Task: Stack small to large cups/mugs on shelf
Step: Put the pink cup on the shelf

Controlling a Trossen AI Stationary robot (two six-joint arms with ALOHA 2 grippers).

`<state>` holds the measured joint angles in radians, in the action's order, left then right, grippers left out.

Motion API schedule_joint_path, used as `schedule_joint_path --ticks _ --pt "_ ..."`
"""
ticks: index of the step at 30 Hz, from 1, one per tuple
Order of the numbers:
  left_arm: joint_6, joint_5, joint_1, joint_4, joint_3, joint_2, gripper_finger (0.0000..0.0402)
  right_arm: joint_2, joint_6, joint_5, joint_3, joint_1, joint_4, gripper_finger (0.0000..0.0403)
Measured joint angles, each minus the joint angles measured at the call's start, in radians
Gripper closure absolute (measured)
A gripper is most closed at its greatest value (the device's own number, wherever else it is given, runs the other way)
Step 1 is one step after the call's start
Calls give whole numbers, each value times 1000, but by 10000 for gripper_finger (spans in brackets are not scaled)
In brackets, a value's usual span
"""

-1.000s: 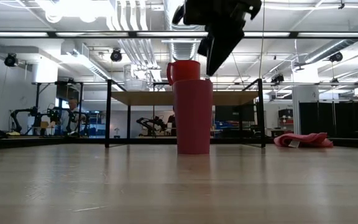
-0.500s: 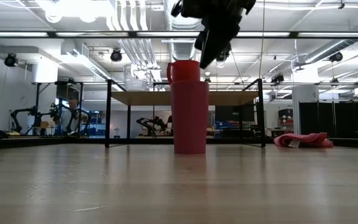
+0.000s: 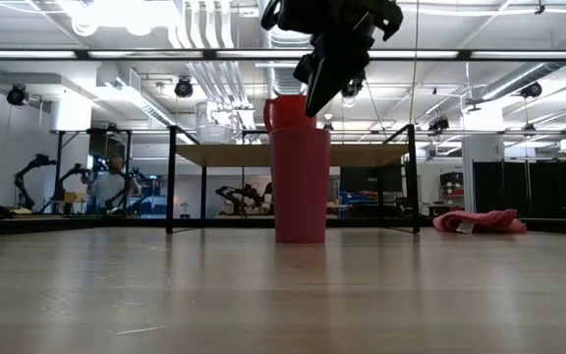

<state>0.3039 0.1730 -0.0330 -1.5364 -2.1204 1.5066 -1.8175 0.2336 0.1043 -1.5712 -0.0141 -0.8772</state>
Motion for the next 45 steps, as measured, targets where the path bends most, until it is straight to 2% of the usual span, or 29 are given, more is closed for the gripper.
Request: schedule_joint_path --ticks 15,18,21,24,29,33,36,41,45 --pt "4 -3 0 1 0 0 343 -69 6 -29 5 9 47 340" --pt "4 -3 0 1 0 0 343 -80 2 -74 8 10 41 340" --pt "4 -4 0 1 0 0 343 -79 2 -79 10 13 38 355" --pt "4 -4 0 1 0 0 343 -76 -15 -79 9 13 19 386" --pt "4 -4 1 0 -1 0 343 -68 -97 -81 -9 13 -70 393" --pt "3 -4 1 0 -1 0 343 -39 -176 -97 -100 11 -268 394" --pt "3 -4 1 0 -1 0 343 0 -171 -132 -200 10 -419 394" --pt "4 -4 0 1 -1 0 343 34 -186 -248 -376 25 -560 394" --pt "3 -4 0 1 -1 0 343 45 -219 -264 -509 82 -637 394"
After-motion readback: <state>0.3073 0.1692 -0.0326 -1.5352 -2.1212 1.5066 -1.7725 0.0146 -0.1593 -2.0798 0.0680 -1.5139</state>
